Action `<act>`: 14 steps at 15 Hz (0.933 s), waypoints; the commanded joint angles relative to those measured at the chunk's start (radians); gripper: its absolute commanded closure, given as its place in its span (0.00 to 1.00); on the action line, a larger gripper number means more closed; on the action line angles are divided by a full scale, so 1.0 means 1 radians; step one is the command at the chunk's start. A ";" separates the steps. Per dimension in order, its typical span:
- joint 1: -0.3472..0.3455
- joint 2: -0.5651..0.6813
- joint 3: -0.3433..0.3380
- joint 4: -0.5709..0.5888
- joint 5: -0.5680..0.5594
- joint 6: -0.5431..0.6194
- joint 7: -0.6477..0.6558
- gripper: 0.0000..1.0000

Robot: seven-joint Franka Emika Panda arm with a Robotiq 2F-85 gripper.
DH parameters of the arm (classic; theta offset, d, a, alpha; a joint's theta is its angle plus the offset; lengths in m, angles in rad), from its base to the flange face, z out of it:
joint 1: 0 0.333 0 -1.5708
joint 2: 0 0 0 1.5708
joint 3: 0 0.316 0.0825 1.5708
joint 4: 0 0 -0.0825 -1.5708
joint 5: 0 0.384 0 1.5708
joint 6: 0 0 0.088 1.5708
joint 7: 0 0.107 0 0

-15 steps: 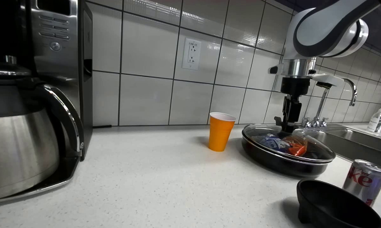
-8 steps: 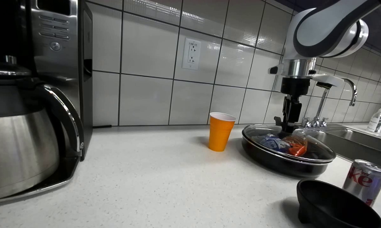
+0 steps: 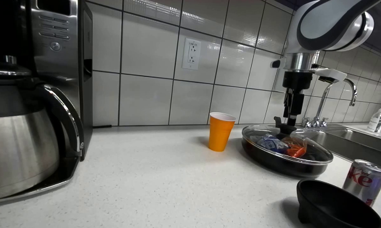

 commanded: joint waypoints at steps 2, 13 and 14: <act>-0.021 -0.058 -0.004 -0.040 0.007 0.010 -0.036 0.00; -0.048 -0.161 -0.040 -0.155 0.141 0.026 -0.019 0.00; -0.047 -0.174 -0.045 -0.172 0.143 0.028 -0.010 0.00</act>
